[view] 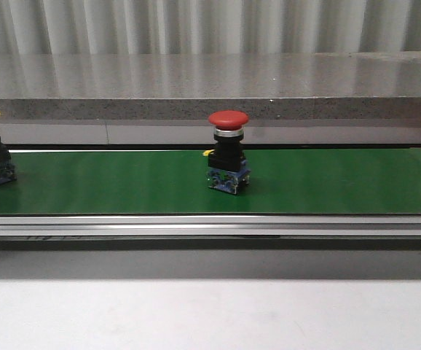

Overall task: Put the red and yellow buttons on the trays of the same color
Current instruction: 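Reach the right gripper down toward the red button on the belt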

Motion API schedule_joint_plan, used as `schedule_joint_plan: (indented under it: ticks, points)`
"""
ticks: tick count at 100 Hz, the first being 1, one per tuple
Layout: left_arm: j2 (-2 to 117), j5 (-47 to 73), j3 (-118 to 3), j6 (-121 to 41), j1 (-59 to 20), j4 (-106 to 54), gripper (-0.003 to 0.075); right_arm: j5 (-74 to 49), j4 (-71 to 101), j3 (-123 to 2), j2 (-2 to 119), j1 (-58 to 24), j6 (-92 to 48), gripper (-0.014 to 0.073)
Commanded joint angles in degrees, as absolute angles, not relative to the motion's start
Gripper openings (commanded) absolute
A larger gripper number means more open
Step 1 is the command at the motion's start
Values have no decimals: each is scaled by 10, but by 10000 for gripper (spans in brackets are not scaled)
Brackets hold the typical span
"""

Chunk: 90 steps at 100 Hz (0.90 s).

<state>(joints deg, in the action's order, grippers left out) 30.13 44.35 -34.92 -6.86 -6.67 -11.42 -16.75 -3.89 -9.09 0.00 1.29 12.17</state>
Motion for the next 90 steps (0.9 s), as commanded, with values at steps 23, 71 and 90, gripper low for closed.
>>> schedule_joint_plan:
  ticks: [23,71,90]
  points:
    - [298,412,-363,-70,-72,-127,-20,-385,-12,-316,161,-14,84,-67]
    - [298,412,-363,-70,-72,-127,-20,-477,155,-514,465,-17,-85,38]
    - [298,412,-363,-70,-72,-127,-20,-507,180,-556,554,-24,-119,389]
